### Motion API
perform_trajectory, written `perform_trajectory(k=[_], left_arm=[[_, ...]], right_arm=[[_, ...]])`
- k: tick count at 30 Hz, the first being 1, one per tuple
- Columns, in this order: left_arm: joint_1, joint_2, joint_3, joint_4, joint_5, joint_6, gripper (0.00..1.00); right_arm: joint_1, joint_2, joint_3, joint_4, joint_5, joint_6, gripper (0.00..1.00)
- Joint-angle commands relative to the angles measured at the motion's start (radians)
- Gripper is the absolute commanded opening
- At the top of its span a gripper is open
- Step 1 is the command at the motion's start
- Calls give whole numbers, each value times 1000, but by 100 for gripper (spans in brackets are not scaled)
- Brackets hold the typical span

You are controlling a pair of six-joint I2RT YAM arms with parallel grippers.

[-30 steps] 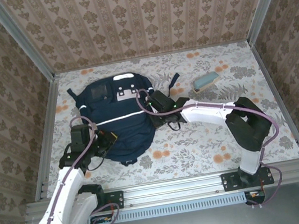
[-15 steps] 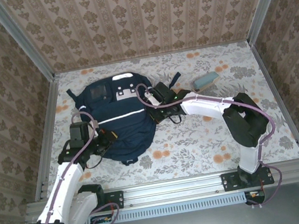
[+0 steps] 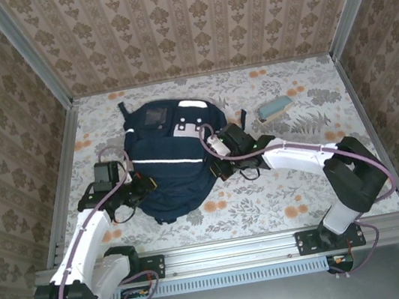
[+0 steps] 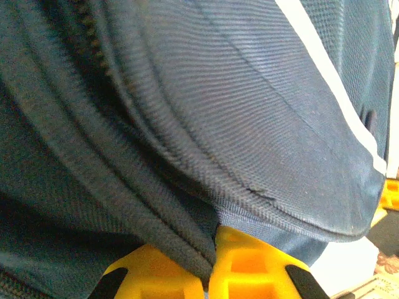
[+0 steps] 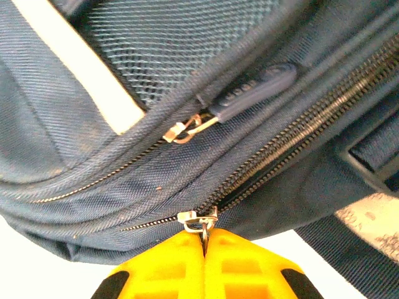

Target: Pack books, pencil case, and school supplies into a backpack

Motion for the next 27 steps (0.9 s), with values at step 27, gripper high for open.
perform_trajectory(k=[27], left_arm=[[-26, -115, -152, 156, 3, -279, 0]], right_arm=[[9, 6, 73, -44, 233, 85, 0]])
